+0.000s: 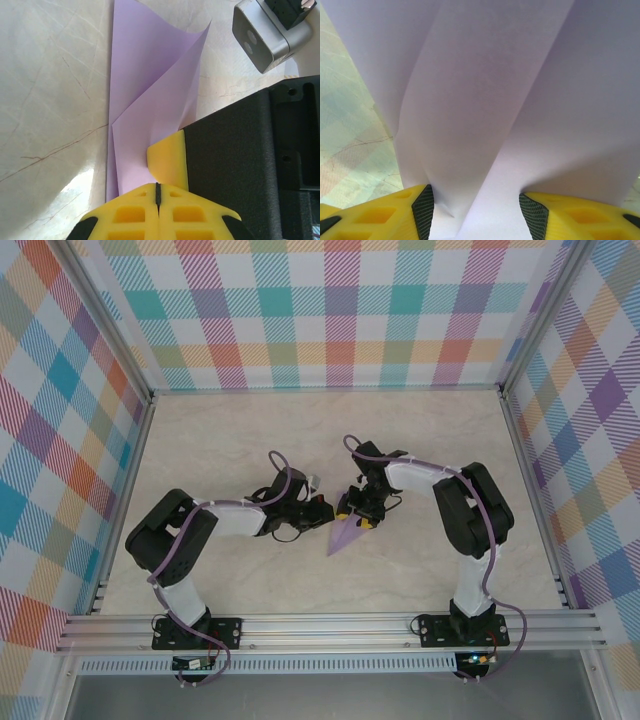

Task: Fold a paper plane with a square sheet of paper (pick it up from the middle)
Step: Fourth fold the wing at the center of the table.

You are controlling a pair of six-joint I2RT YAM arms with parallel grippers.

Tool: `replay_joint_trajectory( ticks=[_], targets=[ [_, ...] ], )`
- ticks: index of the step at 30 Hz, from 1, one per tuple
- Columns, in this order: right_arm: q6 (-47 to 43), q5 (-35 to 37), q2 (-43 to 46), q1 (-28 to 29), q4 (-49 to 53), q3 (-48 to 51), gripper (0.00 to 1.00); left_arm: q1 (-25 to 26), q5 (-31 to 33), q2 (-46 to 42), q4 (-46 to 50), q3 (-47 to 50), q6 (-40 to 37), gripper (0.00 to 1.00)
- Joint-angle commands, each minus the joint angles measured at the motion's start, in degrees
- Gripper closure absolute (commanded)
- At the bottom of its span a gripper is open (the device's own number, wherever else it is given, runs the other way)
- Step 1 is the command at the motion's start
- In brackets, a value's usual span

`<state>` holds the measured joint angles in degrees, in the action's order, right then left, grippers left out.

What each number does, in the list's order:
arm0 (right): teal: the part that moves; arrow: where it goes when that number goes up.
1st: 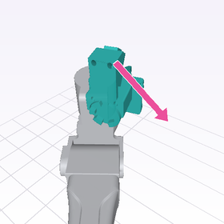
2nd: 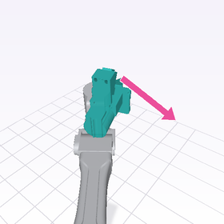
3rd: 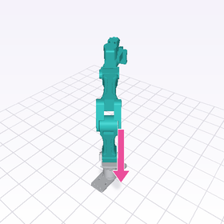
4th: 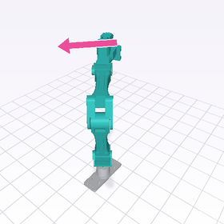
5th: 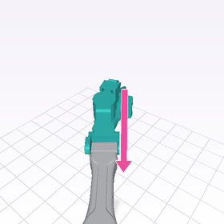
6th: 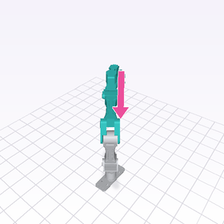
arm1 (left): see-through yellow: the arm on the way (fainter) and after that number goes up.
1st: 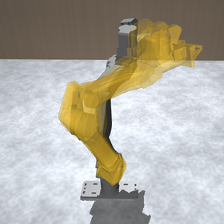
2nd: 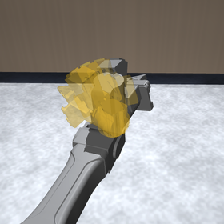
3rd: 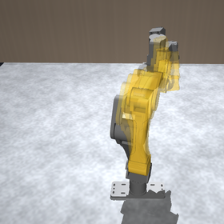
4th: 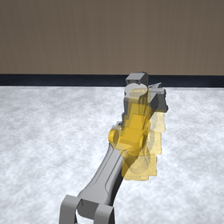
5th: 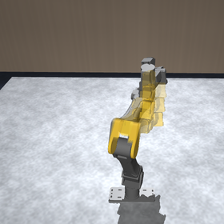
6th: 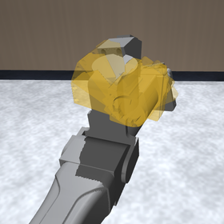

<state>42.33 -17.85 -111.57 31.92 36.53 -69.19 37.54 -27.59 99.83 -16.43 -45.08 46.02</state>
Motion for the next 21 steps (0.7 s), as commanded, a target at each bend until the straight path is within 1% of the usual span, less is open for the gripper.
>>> replay_joint_trajectory(
  ticks=[1,4,7,12,16,21],
  targets=[
    [-3.3,2.7,-8.8,1.7,-0.8,4.0,0.44,0.3,-1.5,1.7,-1.9,-0.5,-0.3,1.00],
    [-3.3,2.5,-9.2,1.7,-1.0,3.8,0.49,0.3,-0.8,1.4,-2.1,0.1,-0.2,1.00],
    [-3.6,2.7,-9.3,1.7,-0.8,3.5,0.51,0.3,-0.4,1.2,-2.4,0.5,0.0,1.00],
    [-4.4,3.0,-9.3,1.7,-0.5,3.2,0.49,0.2,0.3,0.2,-2.8,1.7,0.3,1.00],
    [-4.8,2.6,-9.6,1.6,-0.5,2.9,0.46,0.2,-1.1,0.7,-3.2,1.4,0.5,1.00],
    [-4.7,2.5,-9.9,1.7,-0.5,2.5,0.46,0.1,-0.4,-0.1,-3.3,2.6,0.5,1.00]
  ],
)
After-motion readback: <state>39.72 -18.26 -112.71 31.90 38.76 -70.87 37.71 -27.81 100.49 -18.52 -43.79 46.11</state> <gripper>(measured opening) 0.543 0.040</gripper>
